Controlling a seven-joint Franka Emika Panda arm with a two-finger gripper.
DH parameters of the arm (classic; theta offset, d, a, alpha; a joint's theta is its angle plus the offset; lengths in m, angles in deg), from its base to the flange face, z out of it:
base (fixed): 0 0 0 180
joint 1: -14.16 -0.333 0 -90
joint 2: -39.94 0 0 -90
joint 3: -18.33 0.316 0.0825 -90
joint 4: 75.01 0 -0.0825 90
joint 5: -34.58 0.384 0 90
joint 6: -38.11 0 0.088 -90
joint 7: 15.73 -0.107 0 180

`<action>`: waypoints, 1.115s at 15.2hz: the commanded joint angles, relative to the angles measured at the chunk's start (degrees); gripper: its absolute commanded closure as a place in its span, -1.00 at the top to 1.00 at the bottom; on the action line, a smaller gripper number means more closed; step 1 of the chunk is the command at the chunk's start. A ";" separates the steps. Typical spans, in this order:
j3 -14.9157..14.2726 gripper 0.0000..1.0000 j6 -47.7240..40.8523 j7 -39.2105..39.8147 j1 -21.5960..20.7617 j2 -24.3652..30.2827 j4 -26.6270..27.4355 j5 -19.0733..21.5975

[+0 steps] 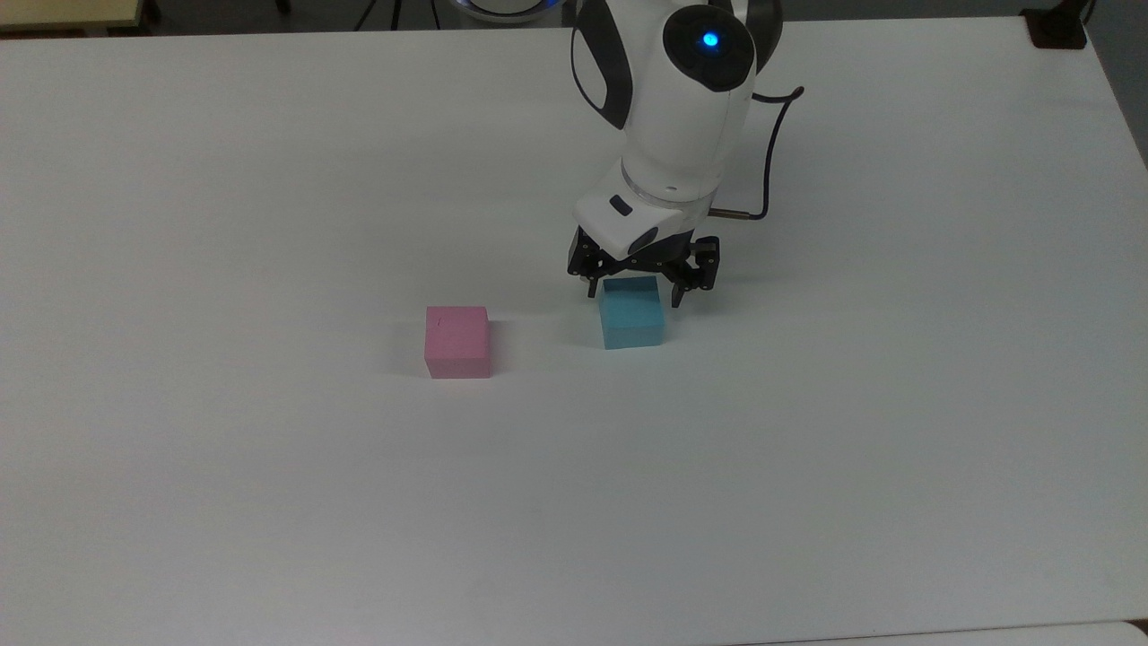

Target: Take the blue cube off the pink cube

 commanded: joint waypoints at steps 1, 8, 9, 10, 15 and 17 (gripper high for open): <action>-0.28 1.00 -0.76 -1.91 -0.14 1.86 -1.12 -1.16; -0.89 1.00 -17.01 -2.00 7.05 16.26 -4.38 3.04; -0.89 1.00 -19.38 -1.74 9.33 17.85 -5.25 4.97; -0.98 1.00 -22.28 -1.13 10.84 19.17 -5.79 5.68; -7.47 1.00 -28.28 8.34 11.21 24.18 -6.06 5.87; -9.93 1.00 -28.02 15.80 11.20 25.24 -5.79 5.95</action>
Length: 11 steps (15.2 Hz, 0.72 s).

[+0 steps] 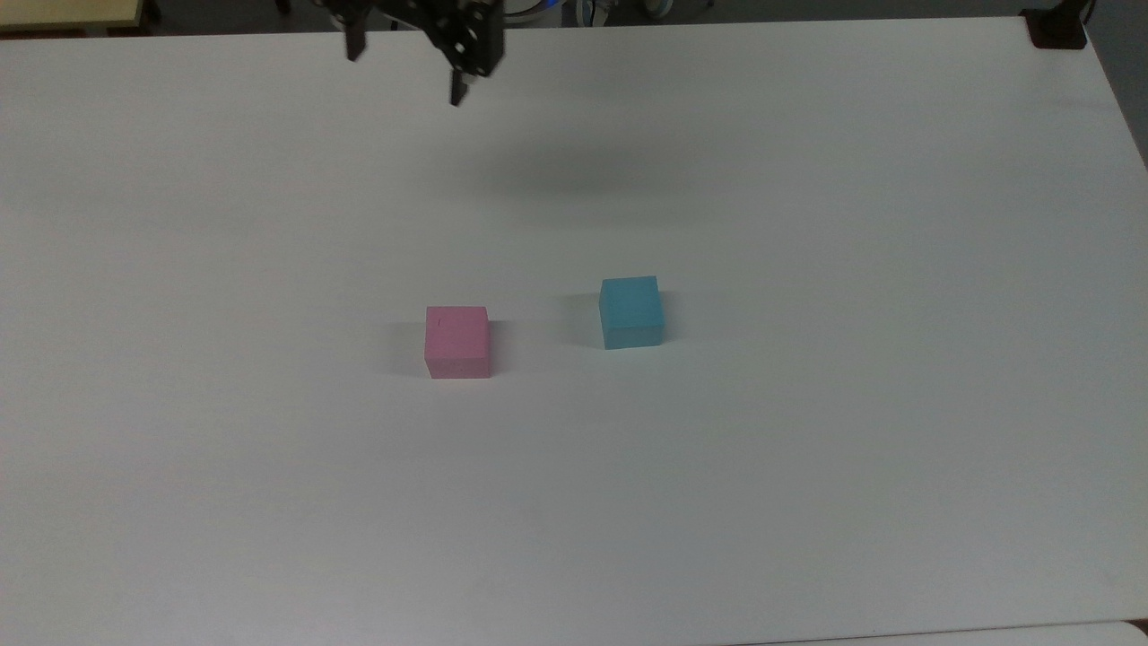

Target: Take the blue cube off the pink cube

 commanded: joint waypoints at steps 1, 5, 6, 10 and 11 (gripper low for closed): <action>-5.05 1.00 -0.49 14.49 -0.84 2.21 1.26 1.20; -7.07 1.00 -0.58 27.63 -0.40 2.74 1.35 2.16; -7.34 1.00 -0.41 27.28 -0.49 2.74 1.35 3.39; -7.26 1.00 -0.76 27.11 -0.66 2.83 1.35 4.19; -7.26 1.00 -0.76 27.02 -0.75 2.83 1.35 4.19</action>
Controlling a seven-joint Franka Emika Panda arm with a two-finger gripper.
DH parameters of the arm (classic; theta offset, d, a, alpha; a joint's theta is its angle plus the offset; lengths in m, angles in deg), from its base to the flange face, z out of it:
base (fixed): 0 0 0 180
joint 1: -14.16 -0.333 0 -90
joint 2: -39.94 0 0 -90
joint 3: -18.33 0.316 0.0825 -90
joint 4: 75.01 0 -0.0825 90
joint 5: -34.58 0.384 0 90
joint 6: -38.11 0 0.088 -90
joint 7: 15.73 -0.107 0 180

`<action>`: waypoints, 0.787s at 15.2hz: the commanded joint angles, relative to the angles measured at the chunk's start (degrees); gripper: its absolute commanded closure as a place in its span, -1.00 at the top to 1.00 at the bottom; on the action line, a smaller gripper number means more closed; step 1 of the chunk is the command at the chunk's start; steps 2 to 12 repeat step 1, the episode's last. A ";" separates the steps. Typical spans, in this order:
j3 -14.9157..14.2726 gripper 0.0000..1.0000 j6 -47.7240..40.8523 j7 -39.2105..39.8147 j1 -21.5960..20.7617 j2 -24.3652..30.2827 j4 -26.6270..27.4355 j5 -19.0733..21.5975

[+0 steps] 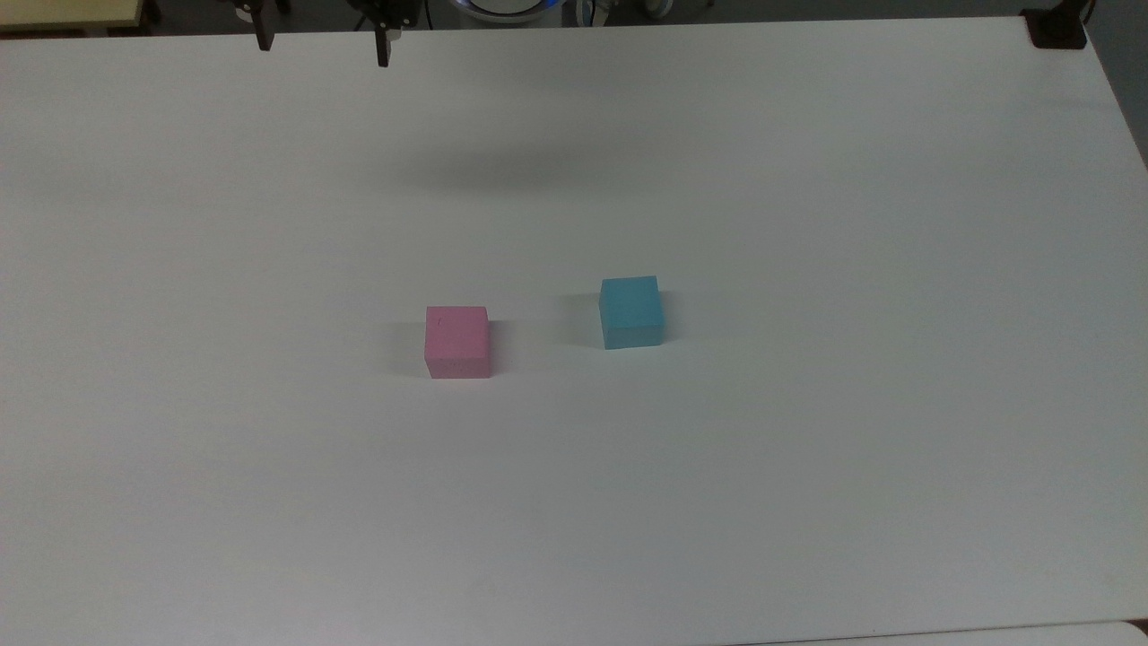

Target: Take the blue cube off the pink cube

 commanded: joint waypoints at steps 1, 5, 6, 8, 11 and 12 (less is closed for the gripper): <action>-0.51 1.00 -0.67 1.31 -0.73 1.61 1.30 1.15; -0.51 1.00 -0.67 1.31 -0.73 1.61 1.30 1.15; -0.51 1.00 -0.67 1.31 -0.73 1.61 1.30 1.15; -0.51 1.00 -0.67 1.31 -0.73 1.61 1.30 1.15; -0.51 1.00 -0.67 1.31 -0.73 1.61 1.30 1.15; -0.51 1.00 -0.67 1.31 -0.73 1.61 1.30 1.15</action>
